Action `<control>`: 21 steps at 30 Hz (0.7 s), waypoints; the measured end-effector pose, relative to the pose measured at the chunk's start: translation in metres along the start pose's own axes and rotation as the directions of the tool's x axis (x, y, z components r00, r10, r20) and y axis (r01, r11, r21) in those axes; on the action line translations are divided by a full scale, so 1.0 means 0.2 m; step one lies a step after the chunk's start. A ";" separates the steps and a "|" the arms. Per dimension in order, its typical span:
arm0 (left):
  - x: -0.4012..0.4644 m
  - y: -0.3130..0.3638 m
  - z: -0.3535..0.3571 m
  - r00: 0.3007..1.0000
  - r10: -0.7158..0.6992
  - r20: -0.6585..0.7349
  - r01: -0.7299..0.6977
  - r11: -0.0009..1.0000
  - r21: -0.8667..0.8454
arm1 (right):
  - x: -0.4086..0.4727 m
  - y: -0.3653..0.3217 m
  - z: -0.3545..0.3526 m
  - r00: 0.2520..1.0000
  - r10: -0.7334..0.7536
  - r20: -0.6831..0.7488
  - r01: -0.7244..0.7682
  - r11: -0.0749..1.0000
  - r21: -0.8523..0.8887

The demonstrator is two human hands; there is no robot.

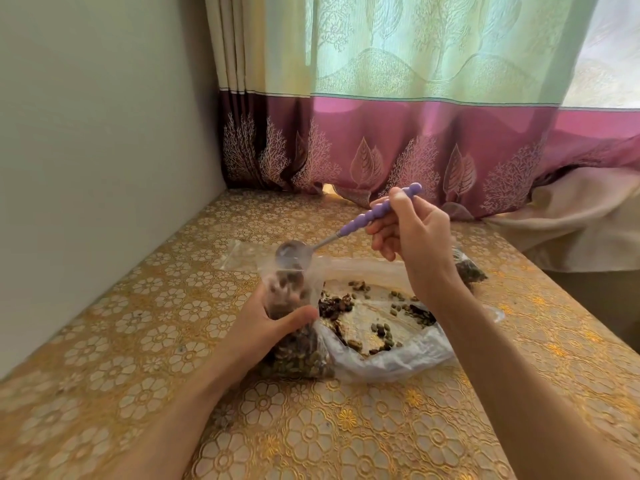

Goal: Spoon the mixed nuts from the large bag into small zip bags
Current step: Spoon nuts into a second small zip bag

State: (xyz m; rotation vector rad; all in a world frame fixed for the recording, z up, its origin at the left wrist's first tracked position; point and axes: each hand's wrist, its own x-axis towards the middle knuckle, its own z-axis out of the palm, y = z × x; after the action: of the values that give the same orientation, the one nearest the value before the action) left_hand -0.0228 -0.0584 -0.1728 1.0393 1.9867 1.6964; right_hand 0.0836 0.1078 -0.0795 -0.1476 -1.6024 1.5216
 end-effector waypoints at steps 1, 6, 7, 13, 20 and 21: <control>0.00 0.01 0.00 1.000 0.014 0.009 -0.014 1.000 -0.014 | 0.00 0.00 0.00 1.000 -0.010 -0.005 0.010 1.000 0.001; -0.01 0.04 -0.01 0.999 0.032 -0.025 -0.031 0.999 0.035 | 0.00 0.02 -0.05 0.993 -0.006 -0.114 0.016 0.996 0.089; 0.00 0.04 -0.03 0.999 0.025 -0.041 -0.022 0.998 0.061 | 0.01 0.03 -0.07 0.989 0.016 -0.149 0.001 0.994 0.114; -0.01 0.05 -0.10 0.986 -0.024 -0.166 0.034 0.997 0.063 | -0.02 0.18 -0.17 0.935 0.121 -0.334 -0.160 0.983 -0.091; -0.01 0.04 -0.10 0.985 -0.025 -0.173 0.044 0.993 0.107 | -0.06 0.29 -0.24 0.918 0.009 -0.396 -0.183 0.896 -0.405; -0.01 0.04 -0.10 0.984 -0.022 -0.176 0.042 0.993 0.112 | -0.07 0.30 -0.24 0.919 0.014 -0.394 -0.188 0.894 -0.407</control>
State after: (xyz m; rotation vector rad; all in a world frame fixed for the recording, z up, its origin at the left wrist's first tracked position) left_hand -0.0315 -0.0732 -0.1614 0.9170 2.2223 1.7262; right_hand 0.0954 0.1497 -0.1442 -0.7498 -1.6041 1.0926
